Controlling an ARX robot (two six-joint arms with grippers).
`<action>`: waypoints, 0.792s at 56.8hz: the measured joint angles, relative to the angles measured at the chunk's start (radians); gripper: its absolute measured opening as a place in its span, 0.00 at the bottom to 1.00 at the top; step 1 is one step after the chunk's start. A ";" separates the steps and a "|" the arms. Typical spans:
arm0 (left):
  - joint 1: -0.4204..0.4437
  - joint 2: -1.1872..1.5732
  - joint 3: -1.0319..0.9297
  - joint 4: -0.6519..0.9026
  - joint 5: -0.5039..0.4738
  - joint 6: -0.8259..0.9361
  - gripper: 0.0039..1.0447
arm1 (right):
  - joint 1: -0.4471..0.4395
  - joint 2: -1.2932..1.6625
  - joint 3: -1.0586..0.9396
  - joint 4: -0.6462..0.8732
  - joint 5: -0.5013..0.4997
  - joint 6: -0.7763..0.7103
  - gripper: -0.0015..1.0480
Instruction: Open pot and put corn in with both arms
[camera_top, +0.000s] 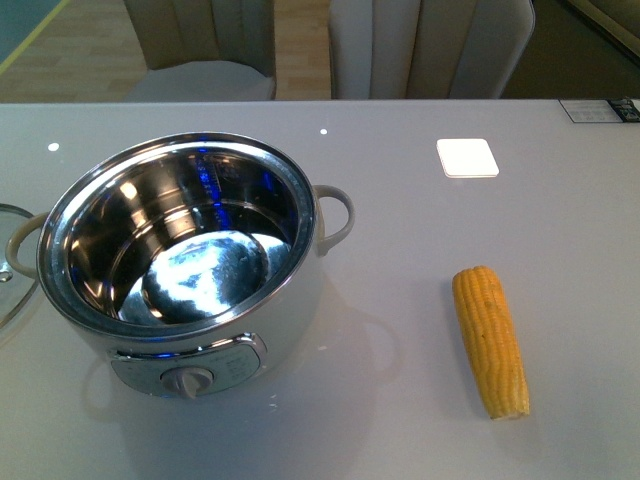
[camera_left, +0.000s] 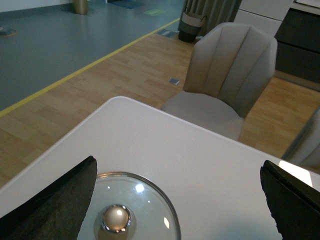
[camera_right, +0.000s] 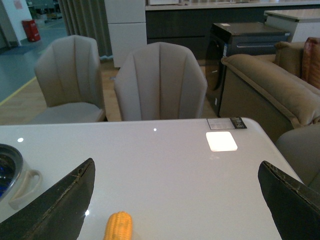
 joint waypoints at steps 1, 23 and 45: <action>-0.004 -0.040 -0.014 -0.029 -0.002 -0.009 0.93 | 0.000 0.000 0.000 0.000 0.000 0.000 0.92; -0.139 -0.715 -0.246 -0.347 0.164 0.156 0.38 | 0.000 0.000 0.000 0.000 0.000 0.000 0.91; -0.328 -0.956 -0.293 -0.520 -0.029 0.166 0.03 | 0.000 0.000 0.000 0.000 0.000 0.000 0.91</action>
